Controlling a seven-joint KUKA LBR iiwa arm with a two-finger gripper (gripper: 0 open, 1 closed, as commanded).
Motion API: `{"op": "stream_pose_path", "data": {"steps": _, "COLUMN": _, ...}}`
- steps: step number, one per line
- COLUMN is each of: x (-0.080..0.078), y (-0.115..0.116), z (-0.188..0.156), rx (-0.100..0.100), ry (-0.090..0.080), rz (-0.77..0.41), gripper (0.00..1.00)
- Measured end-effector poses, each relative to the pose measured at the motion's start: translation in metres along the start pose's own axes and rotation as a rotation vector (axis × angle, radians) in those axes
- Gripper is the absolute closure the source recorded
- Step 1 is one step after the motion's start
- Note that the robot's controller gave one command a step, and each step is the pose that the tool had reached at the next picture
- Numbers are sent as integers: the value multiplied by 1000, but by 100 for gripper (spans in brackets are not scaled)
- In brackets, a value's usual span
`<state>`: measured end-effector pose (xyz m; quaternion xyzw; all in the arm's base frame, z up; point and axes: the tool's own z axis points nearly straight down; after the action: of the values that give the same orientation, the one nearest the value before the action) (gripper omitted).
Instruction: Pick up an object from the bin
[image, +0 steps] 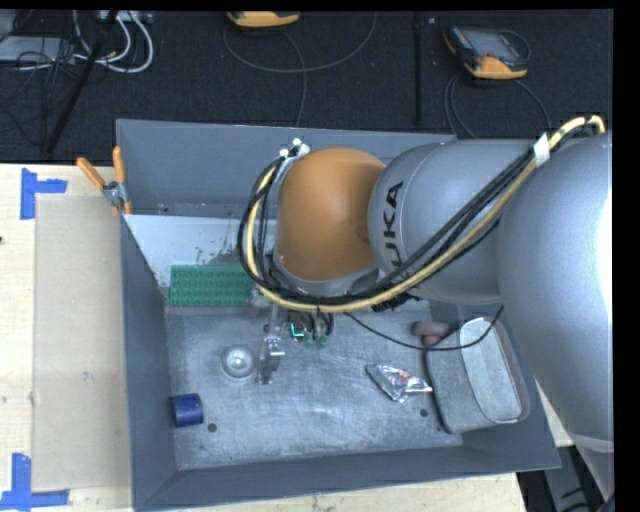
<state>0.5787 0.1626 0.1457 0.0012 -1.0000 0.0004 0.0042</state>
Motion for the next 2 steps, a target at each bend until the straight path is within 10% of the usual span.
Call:
{"op": "stream_pose_path", "data": {"steps": 1, "x": 33, "y": 23, "z": 60, "rx": -3, "ry": -17, "rz": -33, "gripper": 0}}
{"op": "stream_pose_path", "data": {"steps": 2, "x": 4, "y": -59, "z": 70, "rx": 3, "ry": -12, "rz": -21, "gripper": 0}}
